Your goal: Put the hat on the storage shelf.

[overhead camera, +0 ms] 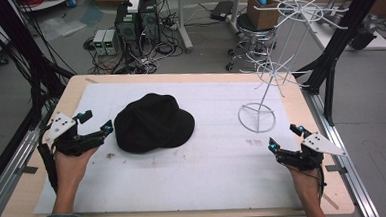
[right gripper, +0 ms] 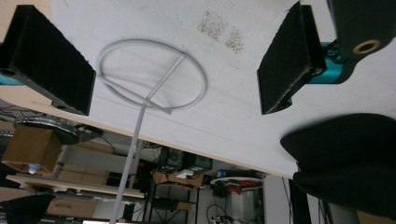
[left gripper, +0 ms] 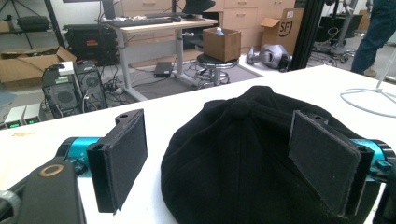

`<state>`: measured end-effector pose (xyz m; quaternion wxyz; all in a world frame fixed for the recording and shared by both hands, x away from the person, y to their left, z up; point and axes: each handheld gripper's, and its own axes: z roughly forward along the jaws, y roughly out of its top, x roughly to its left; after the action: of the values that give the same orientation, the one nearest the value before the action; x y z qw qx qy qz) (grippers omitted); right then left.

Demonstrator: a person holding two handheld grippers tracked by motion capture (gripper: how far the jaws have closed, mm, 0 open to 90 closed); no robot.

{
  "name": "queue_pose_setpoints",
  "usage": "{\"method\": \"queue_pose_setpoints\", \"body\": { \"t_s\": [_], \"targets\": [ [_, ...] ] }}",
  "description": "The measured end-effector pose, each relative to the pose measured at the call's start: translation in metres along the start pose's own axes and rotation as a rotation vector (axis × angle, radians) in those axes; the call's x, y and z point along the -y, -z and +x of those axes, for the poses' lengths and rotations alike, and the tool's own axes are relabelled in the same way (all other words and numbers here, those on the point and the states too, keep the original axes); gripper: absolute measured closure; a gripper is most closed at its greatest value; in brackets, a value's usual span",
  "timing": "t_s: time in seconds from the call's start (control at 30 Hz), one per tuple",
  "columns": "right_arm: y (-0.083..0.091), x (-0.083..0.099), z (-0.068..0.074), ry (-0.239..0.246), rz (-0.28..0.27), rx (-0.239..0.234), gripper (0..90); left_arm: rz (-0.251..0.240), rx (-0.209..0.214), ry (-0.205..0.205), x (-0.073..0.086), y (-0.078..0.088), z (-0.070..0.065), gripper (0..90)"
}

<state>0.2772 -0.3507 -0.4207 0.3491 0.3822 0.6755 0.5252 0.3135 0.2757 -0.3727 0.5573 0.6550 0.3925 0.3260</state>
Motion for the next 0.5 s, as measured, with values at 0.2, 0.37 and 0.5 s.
{"method": "queue_pose_setpoints", "body": {
  "t_s": [0.2, 0.37, 0.5],
  "targets": [
    [0.0007, -0.0001, -0.0004, 0.007, -0.004, 0.001, 10.7, 0.005, 0.007, -0.006, 0.0007, -0.0023, -0.0021, 19.9],
    [0.0007, -0.0001, 0.0004, 0.009, 0.003, 0.000, 10.7, -0.005, 0.006, -0.001, -0.0005, -0.0015, -0.0017, 19.9],
    [0.0003, -0.0004, 0.0000, 0.010, -0.007, 0.004, 10.7, 0.004, 0.012, -0.007, 0.0012, -0.0008, -0.0026, 19.9]
  ]
}}
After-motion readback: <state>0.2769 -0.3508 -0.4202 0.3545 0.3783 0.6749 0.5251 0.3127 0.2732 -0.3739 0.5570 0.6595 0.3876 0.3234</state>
